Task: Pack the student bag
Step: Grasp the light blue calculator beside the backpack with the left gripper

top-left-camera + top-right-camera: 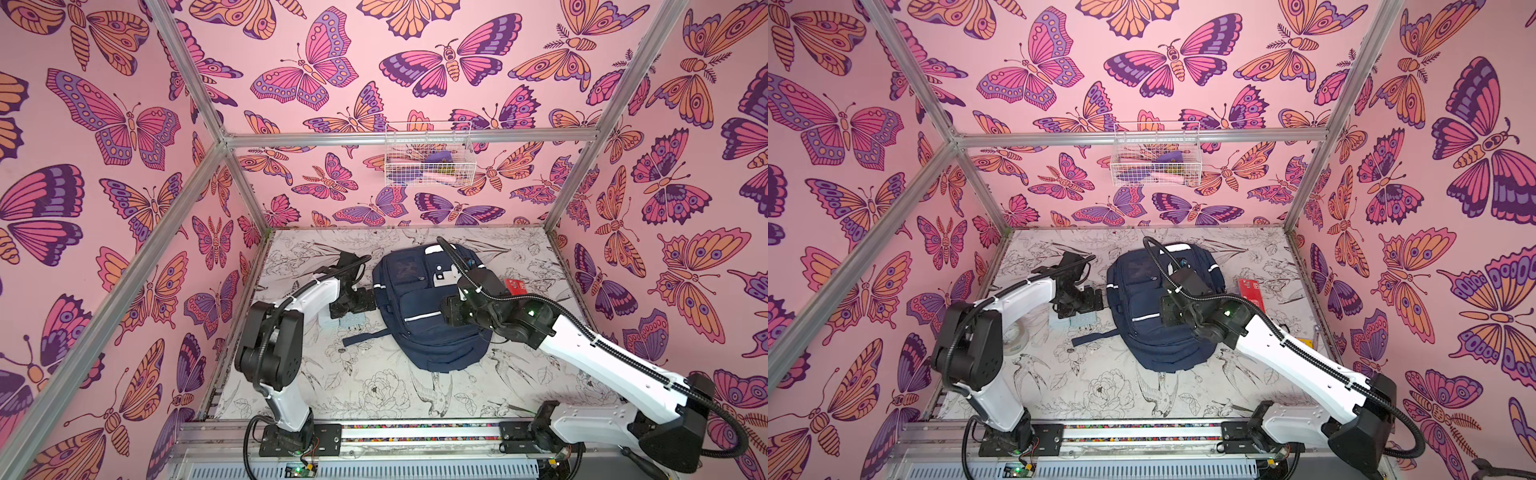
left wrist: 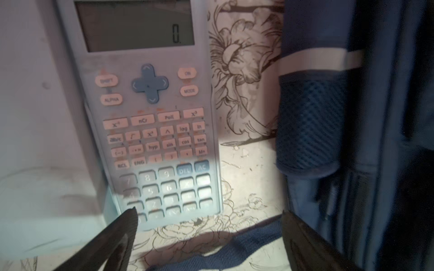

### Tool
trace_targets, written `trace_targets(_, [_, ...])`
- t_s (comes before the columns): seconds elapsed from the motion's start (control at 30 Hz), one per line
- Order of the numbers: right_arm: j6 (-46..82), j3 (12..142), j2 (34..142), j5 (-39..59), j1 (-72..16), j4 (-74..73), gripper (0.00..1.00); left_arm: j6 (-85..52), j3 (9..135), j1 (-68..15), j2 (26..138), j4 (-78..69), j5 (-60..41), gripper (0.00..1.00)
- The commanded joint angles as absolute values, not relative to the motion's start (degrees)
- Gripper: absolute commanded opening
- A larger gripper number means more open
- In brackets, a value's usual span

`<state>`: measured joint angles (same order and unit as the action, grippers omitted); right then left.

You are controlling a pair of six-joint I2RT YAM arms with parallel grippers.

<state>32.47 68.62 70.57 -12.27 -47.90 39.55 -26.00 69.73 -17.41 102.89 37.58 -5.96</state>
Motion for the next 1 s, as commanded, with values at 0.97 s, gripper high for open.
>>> trace_targets(0.97, [31.37,66.70,68.47,-11.51,-44.74,40.60,0.64,-25.92,80.50,-14.50,116.22,42.25,1.21,0.97])
